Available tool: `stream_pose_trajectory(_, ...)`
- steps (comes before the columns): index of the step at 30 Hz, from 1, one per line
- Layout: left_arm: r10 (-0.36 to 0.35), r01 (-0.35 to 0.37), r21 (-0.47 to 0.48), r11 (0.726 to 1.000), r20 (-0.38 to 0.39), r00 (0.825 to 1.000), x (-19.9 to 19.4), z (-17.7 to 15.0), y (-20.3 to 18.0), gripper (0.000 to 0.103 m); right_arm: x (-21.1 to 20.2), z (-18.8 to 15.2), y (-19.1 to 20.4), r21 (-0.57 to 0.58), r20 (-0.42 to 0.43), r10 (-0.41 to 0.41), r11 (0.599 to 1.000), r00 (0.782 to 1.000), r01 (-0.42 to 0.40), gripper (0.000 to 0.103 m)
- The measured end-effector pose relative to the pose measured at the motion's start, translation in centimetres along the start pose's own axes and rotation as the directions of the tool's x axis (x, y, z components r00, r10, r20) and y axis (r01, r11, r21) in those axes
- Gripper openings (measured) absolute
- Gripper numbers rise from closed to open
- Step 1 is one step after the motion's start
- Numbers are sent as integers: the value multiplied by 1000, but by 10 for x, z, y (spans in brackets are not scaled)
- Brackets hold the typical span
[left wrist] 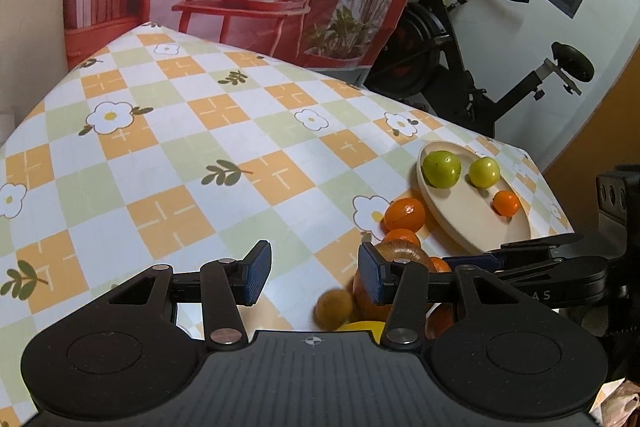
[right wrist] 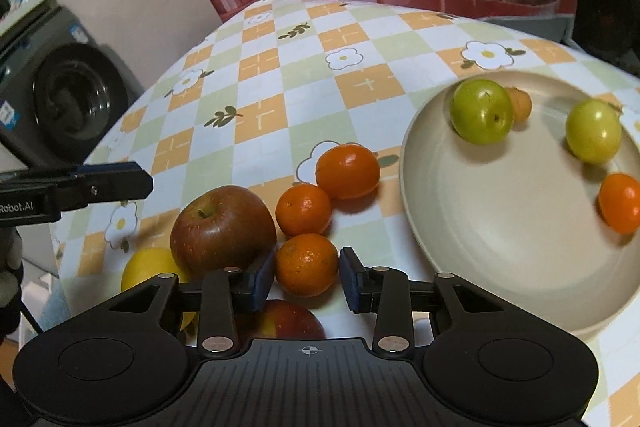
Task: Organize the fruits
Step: 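Move both grippers back to the fruit pile beside the plate, then grasp a small brown fruit with the left gripper while the right gripper grasps a tangerine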
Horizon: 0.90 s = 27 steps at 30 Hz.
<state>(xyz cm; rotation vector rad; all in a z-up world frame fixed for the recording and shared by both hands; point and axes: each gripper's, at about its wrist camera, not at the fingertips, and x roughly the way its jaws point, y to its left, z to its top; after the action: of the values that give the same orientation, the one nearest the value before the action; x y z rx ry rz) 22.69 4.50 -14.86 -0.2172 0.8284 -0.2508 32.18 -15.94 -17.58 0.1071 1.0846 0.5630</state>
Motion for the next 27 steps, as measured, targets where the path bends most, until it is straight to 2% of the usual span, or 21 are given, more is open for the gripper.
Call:
stream_pose_trajectory(5, -12, 12, -11, 1000, -18, 1000, 2, -2, 3, 50, -4, -6, -6, 53, 35, 9, 999, 999, -11, 32)
stream_pose_trajectory(14, -7, 5, -26, 1000, -58, 998, 12, -5, 8, 50, -27, -30, -5, 92, 167, -56, 995, 984, 41, 31)
stream_pose_trajectory(27, -39, 25, -137, 990, -101, 994, 35, -3, 18, 49, -58, -48, -23, 150, 264, -120, 985, 957, 83, 31)
